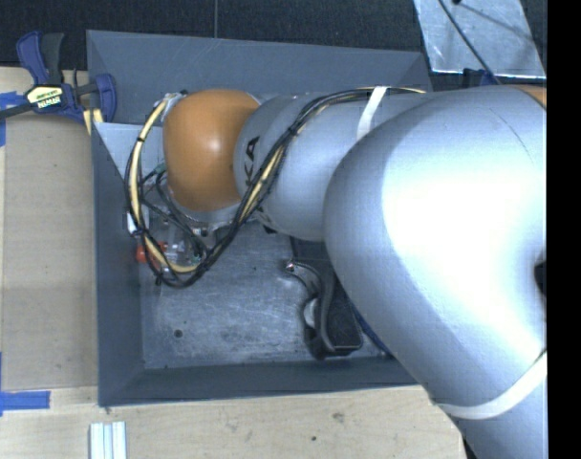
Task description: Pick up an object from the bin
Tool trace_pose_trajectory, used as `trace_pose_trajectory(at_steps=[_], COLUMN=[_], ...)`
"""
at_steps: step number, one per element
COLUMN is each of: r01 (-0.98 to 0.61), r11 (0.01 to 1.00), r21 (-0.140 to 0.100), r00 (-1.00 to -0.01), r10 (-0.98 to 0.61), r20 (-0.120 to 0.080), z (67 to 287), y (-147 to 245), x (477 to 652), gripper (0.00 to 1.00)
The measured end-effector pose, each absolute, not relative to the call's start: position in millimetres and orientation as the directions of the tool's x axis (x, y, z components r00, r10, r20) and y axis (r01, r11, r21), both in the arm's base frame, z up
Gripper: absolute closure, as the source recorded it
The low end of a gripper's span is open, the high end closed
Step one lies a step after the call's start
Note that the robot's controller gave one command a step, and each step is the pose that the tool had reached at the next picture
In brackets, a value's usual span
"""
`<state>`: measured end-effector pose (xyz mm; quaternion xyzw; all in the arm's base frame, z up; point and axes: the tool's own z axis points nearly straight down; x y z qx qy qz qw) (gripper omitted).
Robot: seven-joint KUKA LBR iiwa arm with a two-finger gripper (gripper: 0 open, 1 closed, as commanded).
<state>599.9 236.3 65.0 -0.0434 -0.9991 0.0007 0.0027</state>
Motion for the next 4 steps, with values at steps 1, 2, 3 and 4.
trace_pose_trajectory(at_steps=[1,2,3,4], r01=[0.104,0.258,0.449,0.447], r11=[0.995,0.966,0.894,0.894], r21=[0.003,0.003,-0.002,-0.002], r00=[-0.995,-0.966,-0.894,-0.894], r10=[0.104,0.258,0.449,0.447], r20=[-0.006,-0.005,0.001,0.001], z=[102.5,100.3,68.9,69.0], y=[240.5,241.4,241.1,240.9], x=[597.9,605.3,602.7,603.1], gripper=[0.0,0.0,0.0,0.0])
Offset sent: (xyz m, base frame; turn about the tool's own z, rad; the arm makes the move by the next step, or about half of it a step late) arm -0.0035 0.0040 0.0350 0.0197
